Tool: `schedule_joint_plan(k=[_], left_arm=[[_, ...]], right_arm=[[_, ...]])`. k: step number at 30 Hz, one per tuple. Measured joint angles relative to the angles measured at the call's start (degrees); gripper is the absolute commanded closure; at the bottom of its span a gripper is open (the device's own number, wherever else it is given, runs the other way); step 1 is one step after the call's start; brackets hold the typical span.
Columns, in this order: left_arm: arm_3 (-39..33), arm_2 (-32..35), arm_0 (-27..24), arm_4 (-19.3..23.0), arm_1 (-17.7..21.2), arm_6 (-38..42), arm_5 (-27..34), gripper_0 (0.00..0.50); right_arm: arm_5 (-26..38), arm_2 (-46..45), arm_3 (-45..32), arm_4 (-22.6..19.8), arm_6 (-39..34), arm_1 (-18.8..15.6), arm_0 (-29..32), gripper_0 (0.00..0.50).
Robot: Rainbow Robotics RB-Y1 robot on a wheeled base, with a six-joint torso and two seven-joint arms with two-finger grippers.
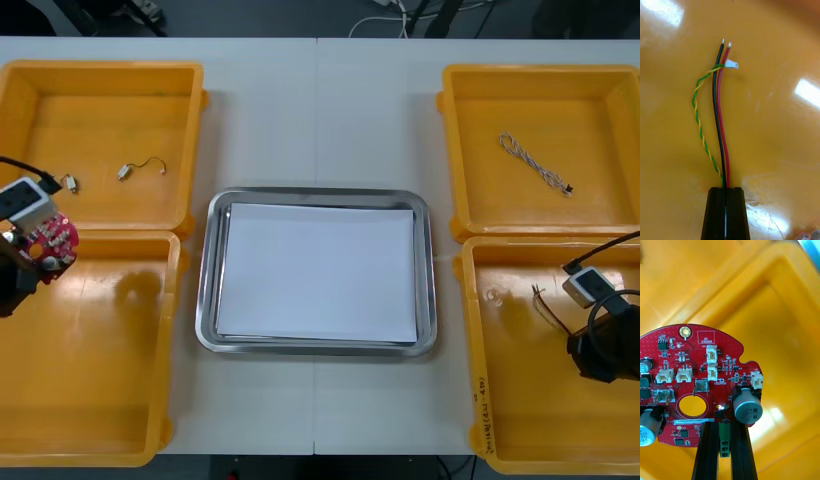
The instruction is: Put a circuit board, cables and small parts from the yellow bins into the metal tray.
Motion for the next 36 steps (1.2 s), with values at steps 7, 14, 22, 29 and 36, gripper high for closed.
schedule_joint_plan(k=[7, 14, 22, 29, 36], left_arm=[[-0.1, -6.6, -5.1, -0.3, 0.0, 2.9, 0.0, 0.5], [-0.2, -12.5, -8.9, -0.3, 0.0, 2.9, 0.0, 0.5], [-0.2, -19.0, -13.0, -0.1, 0.0, 10.0, 0.1, 0.499], [-0.2, -25.7, -16.1, -0.3, 0.0, 20.6, 0.1, 0.498], [-0.2, -32.5, -18.4, -1.5, -0.1, 20.6, 0.1, 0.499]], right_arm=[[10.8, -3.3, -2.7, -0.4, 0.1, 0.0, -3.8, 0.5], [22.9, -7.2, -3.2, -2.1, 0.3, 0.0, -10.2, 0.5], [35.1, -12.9, -3.2, -4.4, 0.3, 0.0, -16.0, 0.5], [38.1, -18.2, -3.2, -4.8, 0.3, 0.0, -21.0, 0.5], [38.3, -20.6, -3.3, -6.5, 0.3, -1.1, -22.9, 0.5]])
